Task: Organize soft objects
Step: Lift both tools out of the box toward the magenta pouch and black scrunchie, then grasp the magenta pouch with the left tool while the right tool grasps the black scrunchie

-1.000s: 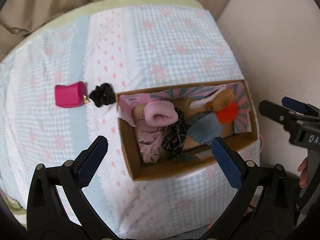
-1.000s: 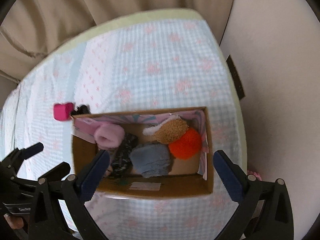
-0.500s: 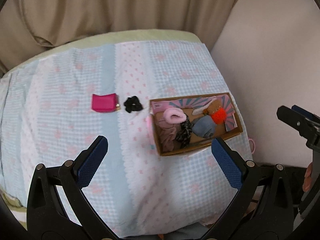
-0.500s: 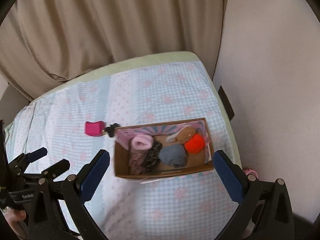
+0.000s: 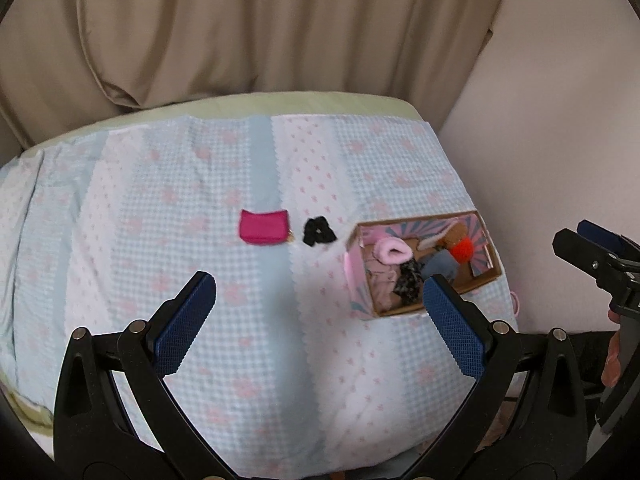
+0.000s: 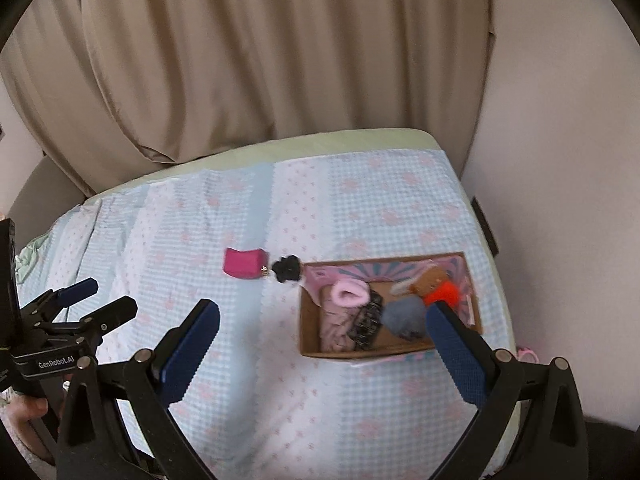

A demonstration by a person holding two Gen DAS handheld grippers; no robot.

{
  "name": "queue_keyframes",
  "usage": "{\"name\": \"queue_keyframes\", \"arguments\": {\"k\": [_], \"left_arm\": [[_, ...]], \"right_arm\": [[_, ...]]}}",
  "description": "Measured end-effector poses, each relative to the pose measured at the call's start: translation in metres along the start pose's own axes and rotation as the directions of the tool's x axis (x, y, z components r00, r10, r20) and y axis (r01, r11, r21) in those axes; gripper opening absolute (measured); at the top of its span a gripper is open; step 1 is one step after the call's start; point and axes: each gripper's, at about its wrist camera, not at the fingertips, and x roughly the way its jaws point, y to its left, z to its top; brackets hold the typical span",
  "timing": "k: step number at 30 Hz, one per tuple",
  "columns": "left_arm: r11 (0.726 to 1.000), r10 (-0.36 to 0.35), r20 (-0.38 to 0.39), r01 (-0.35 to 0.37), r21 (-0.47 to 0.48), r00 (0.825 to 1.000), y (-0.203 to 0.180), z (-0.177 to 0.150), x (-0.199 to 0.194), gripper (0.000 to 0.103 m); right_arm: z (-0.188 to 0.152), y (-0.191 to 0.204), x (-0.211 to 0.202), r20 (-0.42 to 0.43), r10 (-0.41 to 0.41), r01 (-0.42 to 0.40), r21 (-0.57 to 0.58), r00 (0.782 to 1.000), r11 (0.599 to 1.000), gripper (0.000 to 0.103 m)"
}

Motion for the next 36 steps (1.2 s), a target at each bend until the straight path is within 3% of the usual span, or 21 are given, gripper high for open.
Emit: {"name": "queue_keyframes", "arguments": {"k": [6, 11, 21, 24, 30, 33, 36], "left_arm": [[0.998, -0.009, -0.002, 0.009, 0.059, 1.000, 0.028, 0.021, 0.019, 0.103], [0.991, -0.012, -0.029, 0.016, 0.136, 0.999, 0.047, 0.045, 0.056, 0.103], [0.963, 0.007, -0.154, 0.035, 0.268, 0.988, 0.077, 0.069, 0.180, 0.103], [0.938, 0.038, -0.190, 0.031, 0.346, 0.981, 0.079, 0.067, 0.221, 0.103], [0.867, 0.073, -0.260, 0.068, 0.493, 0.963, 0.082, 0.050, 0.305, 0.103], [0.856, 0.080, -0.295, 0.086, 0.510, 0.952, 0.084, 0.040, 0.336, 0.103], [0.841, 0.085, -0.315, 0.101, 0.532, 0.945, 0.084, 0.032, 0.366, 0.103]], "right_arm": [[0.017, 0.033, 0.027, -0.005, 0.030, -0.031, -0.027, 1.000, 0.999, 0.103], [0.036, 0.053, 0.065, -0.026, 0.054, -0.056, -0.074, 0.998, 0.996, 0.103], [0.057, 0.077, 0.181, -0.171, 0.053, -0.091, -0.219, 0.984, 0.972, 0.103], [0.058, 0.084, 0.224, -0.236, 0.048, -0.116, -0.286, 0.971, 0.951, 0.103], [0.050, 0.098, 0.322, -0.397, 0.004, -0.194, -0.440, 0.918, 0.877, 0.103], [0.041, 0.101, 0.367, -0.475, -0.027, -0.226, -0.467, 0.880, 0.855, 0.103], [0.033, 0.103, 0.411, -0.567, -0.068, -0.254, -0.469, 0.821, 0.846, 0.103]]}}
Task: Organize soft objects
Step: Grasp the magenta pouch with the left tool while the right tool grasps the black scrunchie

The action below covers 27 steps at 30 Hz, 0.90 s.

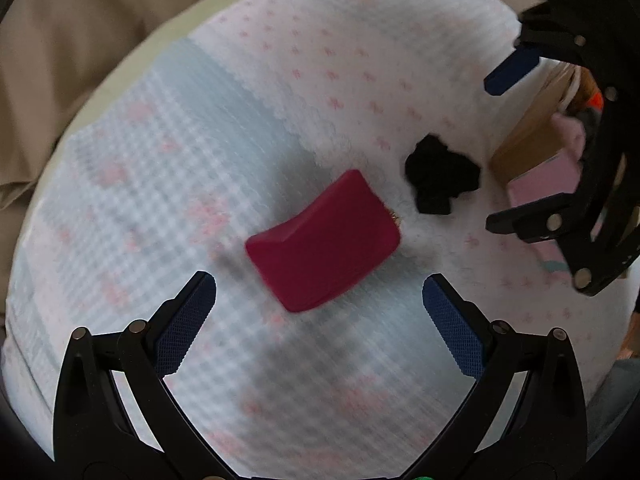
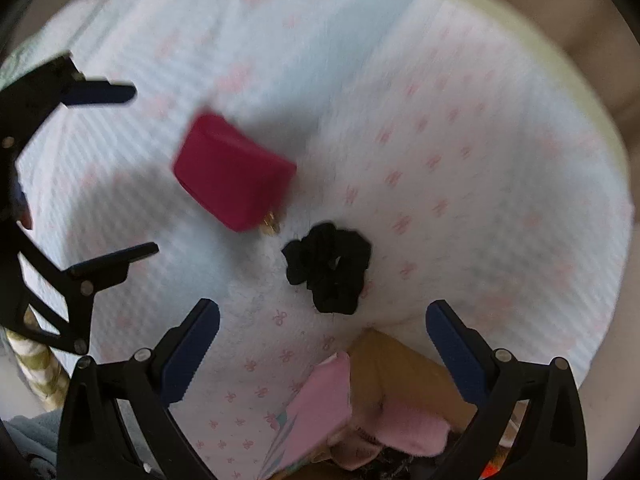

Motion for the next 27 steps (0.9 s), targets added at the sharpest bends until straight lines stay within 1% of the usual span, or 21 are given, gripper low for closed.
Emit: {"name": "queue_keyframes", "arguments": {"k": [1, 3, 7, 8, 10, 11, 13, 17, 18, 22, 23, 24, 25, 27], "left_arm": [[1.000, -0.003, -0.004, 0.003, 0.013, 1.000, 0.000, 0.001, 0.010, 0.103], [0.999, 0.002, -0.008, -0.002, 0.039, 1.000, -0.001, 0.003, 0.024, 0.103], [0.994, 0.007, -0.006, -0.006, 0.105, 1.000, -0.006, 0.008, 0.047, 0.103], [0.993, 0.027, 0.001, -0.027, 0.119, 1.000, -0.008, 0.008, 0.052, 0.103], [0.992, 0.032, 0.012, -0.033, 0.120, 0.999, -0.007, 0.008, 0.057, 0.103], [0.993, 0.027, 0.023, -0.030, 0.117, 0.999, -0.006, 0.009, 0.058, 0.103], [0.993, 0.018, 0.036, -0.022, 0.113, 0.999, -0.005, 0.009, 0.058, 0.103], [0.989, 0.036, 0.056, -0.044, 0.143, 0.998, -0.007, 0.012, 0.058, 0.103], [0.987, 0.035, 0.052, -0.043, 0.154, 0.998, -0.007, 0.014, 0.061, 0.103], [0.977, 0.028, 0.022, -0.031, 0.209, 0.999, -0.010, 0.017, 0.074, 0.100], [0.976, 0.024, 0.017, -0.027, 0.215, 1.000, -0.010, 0.017, 0.076, 0.097], [0.976, 0.001, 0.015, -0.005, 0.216, 1.000, -0.010, 0.017, 0.076, 0.085], [0.976, -0.015, 0.012, 0.013, 0.216, 1.000, -0.010, 0.016, 0.077, 0.079], [0.973, -0.016, 0.020, 0.011, 0.229, 1.000, -0.013, 0.015, 0.076, 0.068]], "right_arm": [[0.006, -0.002, 0.017, -0.054, 0.006, -0.006, -0.005, 0.998, 1.000, 0.103], [0.016, -0.003, 0.037, -0.111, 0.015, -0.018, -0.022, 0.994, 1.000, 0.102], [0.027, -0.007, 0.064, -0.173, 0.018, -0.024, -0.035, 0.985, 0.999, 0.101], [0.028, -0.008, 0.069, -0.183, 0.017, -0.023, -0.034, 0.983, 0.999, 0.099], [0.030, -0.008, 0.082, -0.212, 0.011, -0.019, -0.035, 0.977, 0.999, 0.084], [0.031, -0.009, 0.086, -0.218, 0.006, -0.015, -0.037, 0.976, 0.999, 0.081], [0.031, -0.008, 0.093, -0.225, 0.005, -0.013, -0.037, 0.974, 0.999, 0.072], [0.028, -0.007, 0.098, -0.207, -0.035, 0.030, -0.029, 0.978, 0.999, 0.063], [0.028, -0.007, 0.097, -0.197, -0.039, 0.036, -0.017, 0.980, 0.999, 0.059], [0.023, -0.006, 0.096, -0.175, -0.038, 0.039, 0.005, 0.984, 0.999, 0.052], [0.022, -0.006, 0.097, -0.173, -0.041, 0.044, 0.009, 0.984, 0.999, 0.051], [0.023, -0.009, 0.096, -0.168, -0.042, 0.045, 0.011, 0.985, 0.999, 0.047], [0.022, -0.009, 0.094, -0.161, -0.039, 0.042, 0.015, 0.986, 0.999, 0.041], [0.022, -0.007, 0.089, -0.151, -0.034, 0.038, 0.019, 0.988, 0.999, 0.032]]}}
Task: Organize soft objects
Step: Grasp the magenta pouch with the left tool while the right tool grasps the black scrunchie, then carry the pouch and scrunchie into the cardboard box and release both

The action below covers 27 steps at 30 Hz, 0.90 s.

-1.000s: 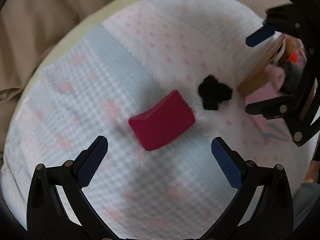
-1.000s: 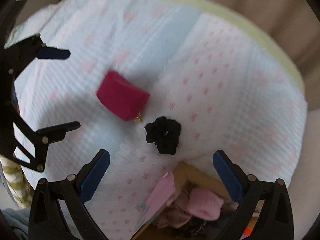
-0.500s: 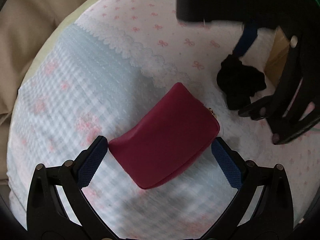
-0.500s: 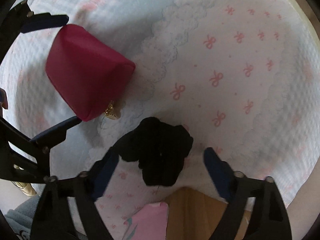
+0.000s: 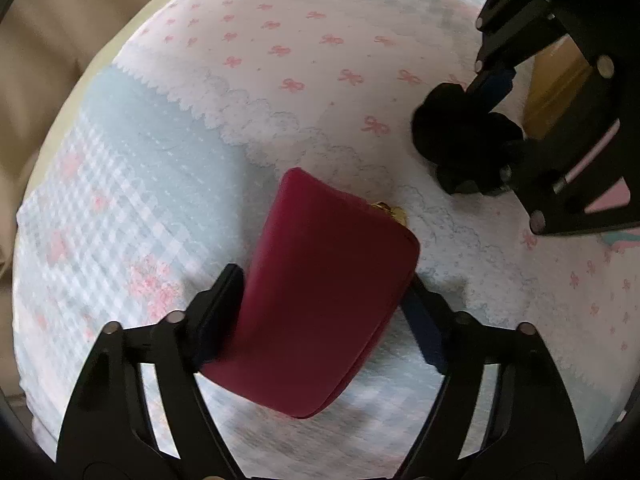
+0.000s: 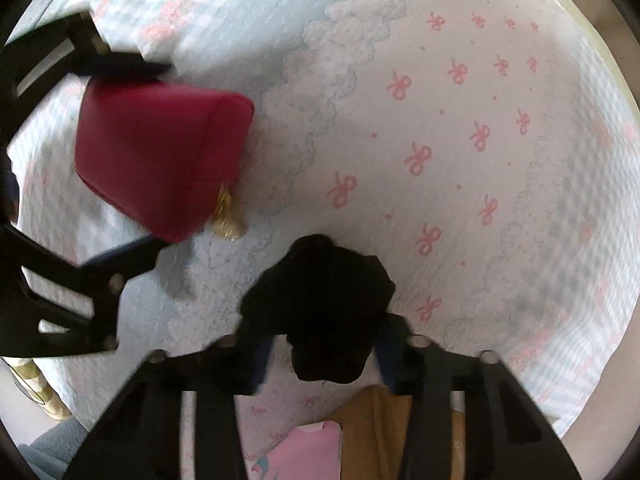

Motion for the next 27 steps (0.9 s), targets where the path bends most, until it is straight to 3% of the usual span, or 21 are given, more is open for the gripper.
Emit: {"name": "queue_keyframes", "arguments": {"k": [7, 15, 23, 27], "left_arm": [[1.000, 0.007, -0.001, -0.007, -0.017, 1.000, -0.006, -0.006, -0.017, 0.049], [0.977, 0.011, 0.031, -0.004, -0.212, 0.999, 0.013, -0.025, -0.068, 0.046], [0.934, 0.094, 0.135, -0.040, -0.355, 0.986, 0.009, -0.029, -0.189, 0.045], [0.892, 0.159, 0.178, -0.065, -0.447, 0.971, -0.005, -0.039, -0.266, 0.045]], "right_arm": [[-0.010, -0.004, -0.012, 0.046, 0.023, -0.024, 0.028, 0.999, 0.999, 0.021], [-0.036, -0.013, -0.059, 0.155, 0.084, -0.103, 0.116, 0.984, 0.988, 0.021], [-0.073, 0.001, -0.161, 0.302, 0.078, -0.127, 0.146, 0.950, 0.981, 0.021], [-0.105, 0.027, -0.212, 0.378, 0.073, -0.147, 0.169, 0.923, 0.975, 0.021]]}}
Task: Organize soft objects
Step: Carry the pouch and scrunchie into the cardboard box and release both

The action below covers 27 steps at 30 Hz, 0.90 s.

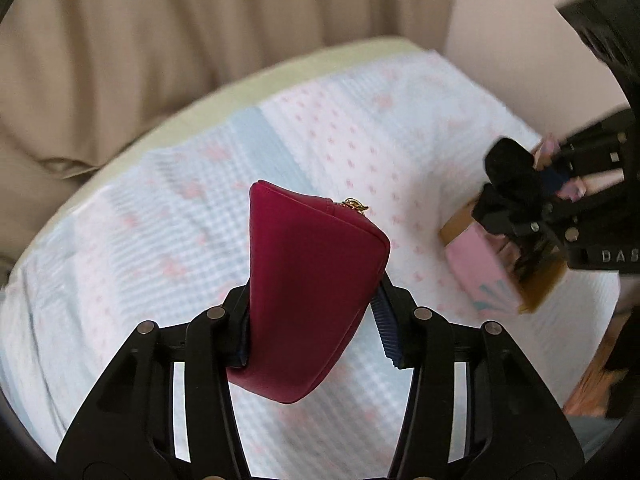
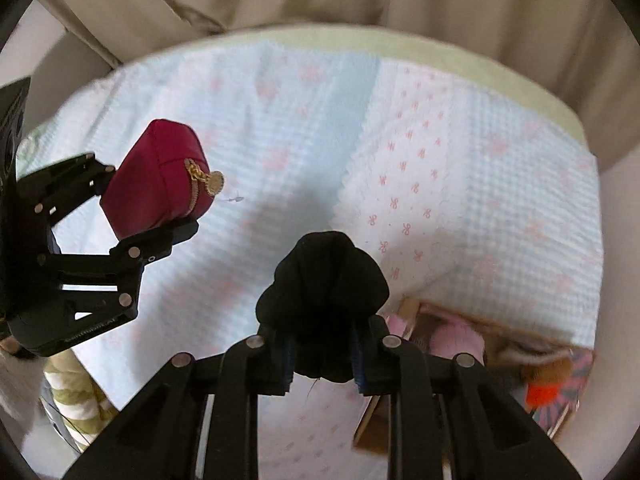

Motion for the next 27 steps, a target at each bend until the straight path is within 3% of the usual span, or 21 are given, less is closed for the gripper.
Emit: {"name": "queue_keyframes", "arguments": {"k": [4, 11, 20, 27], "left_arm": [[0.992, 0.034, 0.035, -0.030, -0.121, 0.999, -0.011, -0.016, -0.064, 0.045], [0.948, 0.078, 0.040, -0.061, -0.312, 0.996, -0.043, -0.040, -0.149, 0.045], [0.926, 0.088, 0.025, -0.073, -0.370, 0.996, -0.097, -0.051, -0.164, 0.045], [0.937, 0.064, 0.027, -0.051, -0.345, 0.998, -0.142, -0.027, -0.148, 0.045]], "right_arm": [[-0.028, 0.021, -0.055, 0.077, 0.018, -0.020, 0.033, 0.997, 0.999, 0.021], [-0.083, 0.040, -0.125, 0.165, 0.029, -0.048, 0.108, 0.986, 0.993, 0.021], [-0.138, 0.041, -0.174, 0.267, 0.012, -0.058, 0.163, 0.964, 0.985, 0.021], [-0.157, -0.001, -0.192, 0.297, -0.012, -0.052, 0.207, 0.955, 0.977, 0.021]]}}
